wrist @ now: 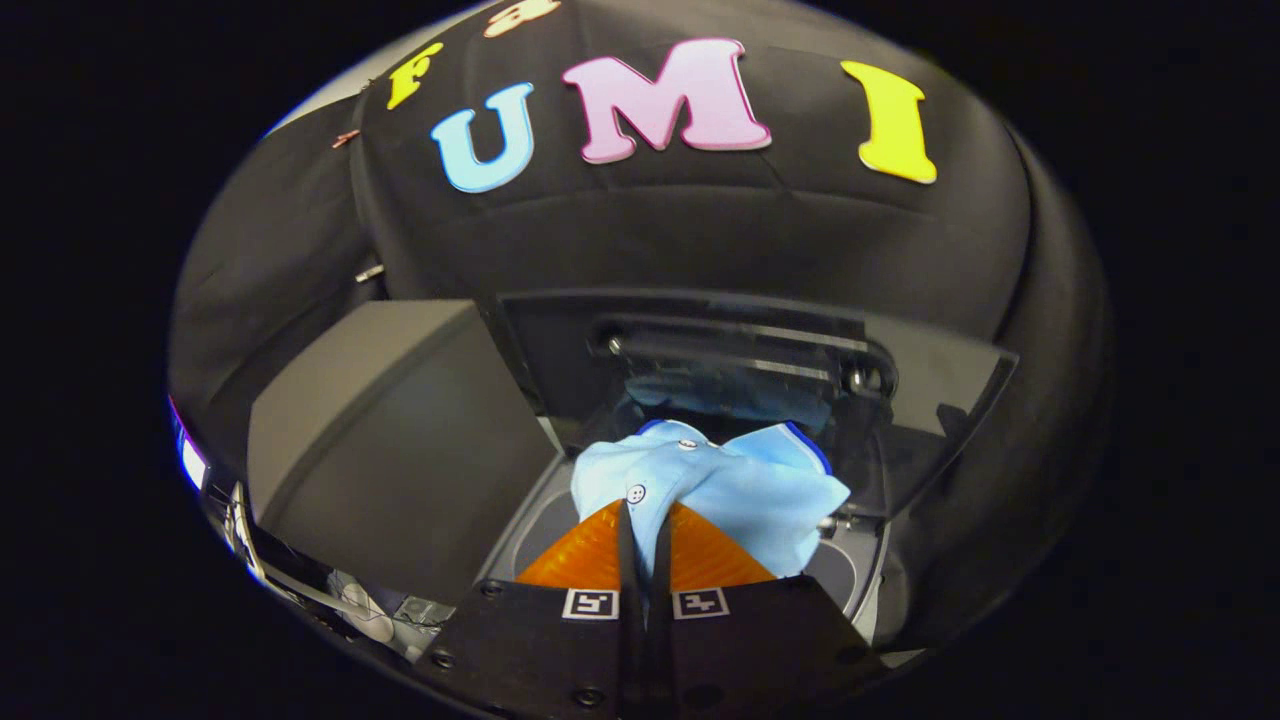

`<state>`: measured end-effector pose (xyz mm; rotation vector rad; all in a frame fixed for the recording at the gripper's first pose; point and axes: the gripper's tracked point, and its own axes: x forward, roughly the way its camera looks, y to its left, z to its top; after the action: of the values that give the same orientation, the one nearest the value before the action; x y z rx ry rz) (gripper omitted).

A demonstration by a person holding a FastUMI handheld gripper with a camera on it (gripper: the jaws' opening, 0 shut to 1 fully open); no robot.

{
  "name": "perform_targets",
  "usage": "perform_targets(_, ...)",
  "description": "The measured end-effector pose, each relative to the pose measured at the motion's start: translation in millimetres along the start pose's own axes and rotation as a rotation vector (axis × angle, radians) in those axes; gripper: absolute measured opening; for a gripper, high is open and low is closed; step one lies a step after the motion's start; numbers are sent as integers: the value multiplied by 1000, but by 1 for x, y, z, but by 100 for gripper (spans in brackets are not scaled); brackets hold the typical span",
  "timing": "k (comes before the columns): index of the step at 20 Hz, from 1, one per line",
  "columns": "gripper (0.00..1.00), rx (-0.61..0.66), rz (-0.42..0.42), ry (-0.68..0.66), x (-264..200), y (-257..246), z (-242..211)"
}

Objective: Put the clothes into the washing machine and then close the washing machine lid.

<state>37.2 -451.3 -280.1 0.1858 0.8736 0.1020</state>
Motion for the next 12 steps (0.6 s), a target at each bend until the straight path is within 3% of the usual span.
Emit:
perform_targets(7, 5, 31, -73, 139, 48, -18, -81)
perform_targets(12, 5, 20, -127, 199, 76, -20, -109)
